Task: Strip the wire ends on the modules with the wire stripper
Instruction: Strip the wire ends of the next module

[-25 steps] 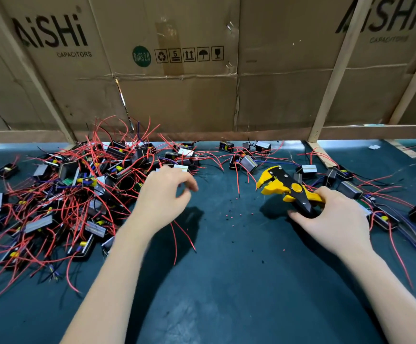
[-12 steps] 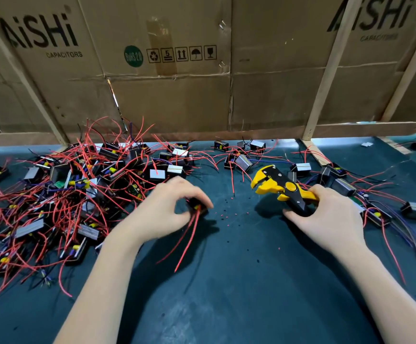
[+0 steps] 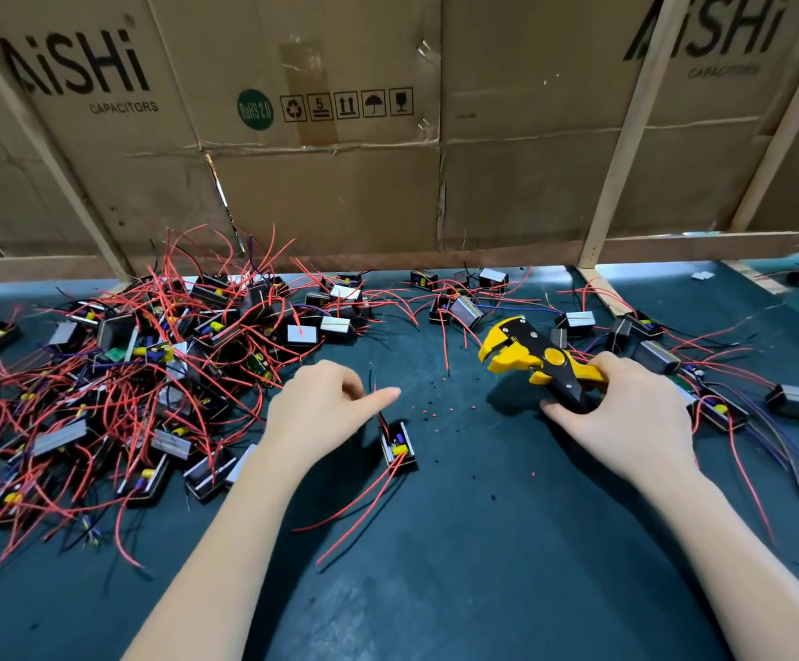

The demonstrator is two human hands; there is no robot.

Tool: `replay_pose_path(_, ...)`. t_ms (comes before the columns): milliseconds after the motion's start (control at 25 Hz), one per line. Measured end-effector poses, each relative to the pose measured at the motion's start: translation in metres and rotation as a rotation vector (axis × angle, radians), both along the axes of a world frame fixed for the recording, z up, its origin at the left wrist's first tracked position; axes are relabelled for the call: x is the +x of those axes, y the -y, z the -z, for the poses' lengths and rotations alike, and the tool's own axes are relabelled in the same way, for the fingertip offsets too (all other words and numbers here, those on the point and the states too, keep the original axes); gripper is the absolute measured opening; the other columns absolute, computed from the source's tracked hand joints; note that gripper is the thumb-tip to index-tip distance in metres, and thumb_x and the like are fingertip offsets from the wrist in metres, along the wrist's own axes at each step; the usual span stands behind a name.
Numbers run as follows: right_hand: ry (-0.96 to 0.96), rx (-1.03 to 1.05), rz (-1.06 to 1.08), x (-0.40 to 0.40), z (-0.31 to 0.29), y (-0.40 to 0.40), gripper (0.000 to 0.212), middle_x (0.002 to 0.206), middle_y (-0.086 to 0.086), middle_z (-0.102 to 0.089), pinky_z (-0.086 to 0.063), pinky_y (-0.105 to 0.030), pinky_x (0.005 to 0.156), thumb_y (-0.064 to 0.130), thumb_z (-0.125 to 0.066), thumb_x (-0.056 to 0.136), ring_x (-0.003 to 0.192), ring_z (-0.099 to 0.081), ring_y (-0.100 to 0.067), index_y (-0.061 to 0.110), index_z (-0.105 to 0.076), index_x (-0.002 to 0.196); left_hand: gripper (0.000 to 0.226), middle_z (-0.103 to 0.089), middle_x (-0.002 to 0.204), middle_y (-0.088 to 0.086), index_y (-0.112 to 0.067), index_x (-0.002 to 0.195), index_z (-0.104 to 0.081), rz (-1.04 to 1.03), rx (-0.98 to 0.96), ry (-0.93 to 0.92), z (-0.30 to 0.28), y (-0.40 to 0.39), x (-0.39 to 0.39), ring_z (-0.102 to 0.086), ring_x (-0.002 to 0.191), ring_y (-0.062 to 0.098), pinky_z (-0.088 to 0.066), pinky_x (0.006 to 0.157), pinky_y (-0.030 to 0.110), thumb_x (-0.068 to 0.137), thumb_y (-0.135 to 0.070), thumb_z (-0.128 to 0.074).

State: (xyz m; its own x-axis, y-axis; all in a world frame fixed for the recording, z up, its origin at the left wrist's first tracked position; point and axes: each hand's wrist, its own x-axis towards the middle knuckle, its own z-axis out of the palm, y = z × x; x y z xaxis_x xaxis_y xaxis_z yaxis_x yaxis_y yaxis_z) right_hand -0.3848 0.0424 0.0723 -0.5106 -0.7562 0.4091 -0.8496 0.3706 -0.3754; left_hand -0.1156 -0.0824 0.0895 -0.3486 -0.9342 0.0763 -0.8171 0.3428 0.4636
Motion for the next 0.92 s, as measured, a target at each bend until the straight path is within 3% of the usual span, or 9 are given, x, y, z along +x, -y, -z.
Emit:
replay_pose_path(120,-0.010,-0.019,-0.024,0.001,0.002,0.000,0.042,0.076,0.000,-0.055,-0.039,-0.033,0.063,0.051,-0.078,0.066,0.080,-0.059,-0.031,0.022,-0.051,0.079,0.013,-0.070,0.067,-0.005,-0.018,0.073,-0.071,0.105,0.149,-0.390,0.008,-0.001,-0.012,-0.061,0.061,0.008,-0.051,0.064,0.028,0.082,-0.025,-0.077)
replay_pose_path(280,-0.078,-0.014,-0.033,0.005,0.007,0.002,0.044,0.081,0.000,-0.060,-0.042,-0.035,0.068,0.051,-0.078,0.065,0.085,-0.060,-0.030,0.020,-0.053,0.083,0.010,-0.076,0.078,0.002,-0.022,0.082,-0.078,0.261,0.388,-0.668,0.007,-0.007,-0.018,-0.065,0.070,0.006,-0.045,0.059,0.013,0.089,-0.021,-0.070)
replay_pose_path(520,-0.174,-0.002,-0.087,0.016,0.011,0.006,0.049,0.086,-0.001,-0.061,-0.042,-0.038,0.077,0.053,-0.075,0.065,0.088,-0.060,-0.029,0.015,-0.059,0.092,0.011,-0.074,0.071,0.004,-0.014,0.082,-0.078,0.307,0.415,-0.708,0.010,-0.016,-0.028,-0.062,0.064,0.008,-0.042,0.056,0.011,0.089,-0.014,-0.069)
replay_pose_path(920,-0.300,-0.122,-0.131,0.027,0.011,0.007,0.051,0.077,-0.004,-0.059,-0.039,-0.039,0.069,0.047,-0.083,0.058,0.077,-0.059,-0.032,0.010,-0.059,0.083,0.013,-0.075,0.071,0.006,-0.011,0.078,-0.075,0.270,0.415,-0.737,0.012,-0.016,-0.032,-0.062,0.065,0.011,-0.043,0.056,0.011,0.089,-0.012,-0.069)
